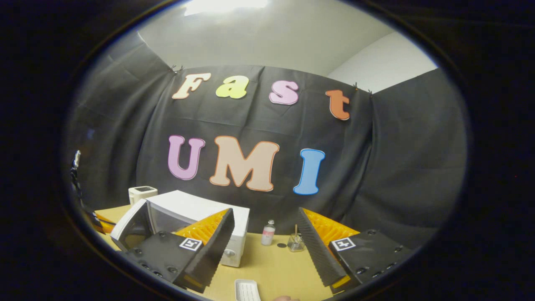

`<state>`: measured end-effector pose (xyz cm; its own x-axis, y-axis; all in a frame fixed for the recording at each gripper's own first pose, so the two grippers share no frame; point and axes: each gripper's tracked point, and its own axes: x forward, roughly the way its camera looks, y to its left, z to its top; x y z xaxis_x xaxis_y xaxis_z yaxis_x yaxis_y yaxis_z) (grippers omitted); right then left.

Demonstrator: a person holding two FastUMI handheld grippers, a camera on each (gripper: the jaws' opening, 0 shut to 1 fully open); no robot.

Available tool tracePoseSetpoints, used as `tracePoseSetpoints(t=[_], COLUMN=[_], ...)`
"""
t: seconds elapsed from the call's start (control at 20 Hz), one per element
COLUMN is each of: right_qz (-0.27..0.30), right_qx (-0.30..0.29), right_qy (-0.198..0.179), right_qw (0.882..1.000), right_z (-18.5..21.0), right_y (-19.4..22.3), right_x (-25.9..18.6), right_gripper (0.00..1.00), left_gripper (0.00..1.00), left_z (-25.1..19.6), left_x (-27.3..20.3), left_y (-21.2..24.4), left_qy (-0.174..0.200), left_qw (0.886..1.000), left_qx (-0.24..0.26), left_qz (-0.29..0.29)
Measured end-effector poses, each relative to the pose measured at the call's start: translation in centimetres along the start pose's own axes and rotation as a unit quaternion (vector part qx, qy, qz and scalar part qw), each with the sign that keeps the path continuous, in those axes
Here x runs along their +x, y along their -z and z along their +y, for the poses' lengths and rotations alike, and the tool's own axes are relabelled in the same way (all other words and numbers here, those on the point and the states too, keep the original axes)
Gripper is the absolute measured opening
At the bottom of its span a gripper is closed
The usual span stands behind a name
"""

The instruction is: Open the microwave oven with the left hand, put the food in, and close the microwave oven.

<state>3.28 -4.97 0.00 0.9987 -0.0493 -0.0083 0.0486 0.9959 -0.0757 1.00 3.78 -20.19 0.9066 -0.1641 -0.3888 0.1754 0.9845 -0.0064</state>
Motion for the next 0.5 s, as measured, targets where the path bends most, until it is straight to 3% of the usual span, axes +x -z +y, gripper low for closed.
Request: tracePoseSetpoints(t=[0.5], right_qz=[0.017], right_qx=[0.015], right_qy=[0.011], right_qw=[1.000], right_z=[-2.5], right_y=[1.8], right_x=[-0.8], right_gripper=[0.96], left_gripper=[0.00], left_z=[-3.9], left_x=[3.8], left_y=[-1.4], left_qy=[0.033], left_qw=[0.999], left_qx=[0.019], left_qz=[-0.002])
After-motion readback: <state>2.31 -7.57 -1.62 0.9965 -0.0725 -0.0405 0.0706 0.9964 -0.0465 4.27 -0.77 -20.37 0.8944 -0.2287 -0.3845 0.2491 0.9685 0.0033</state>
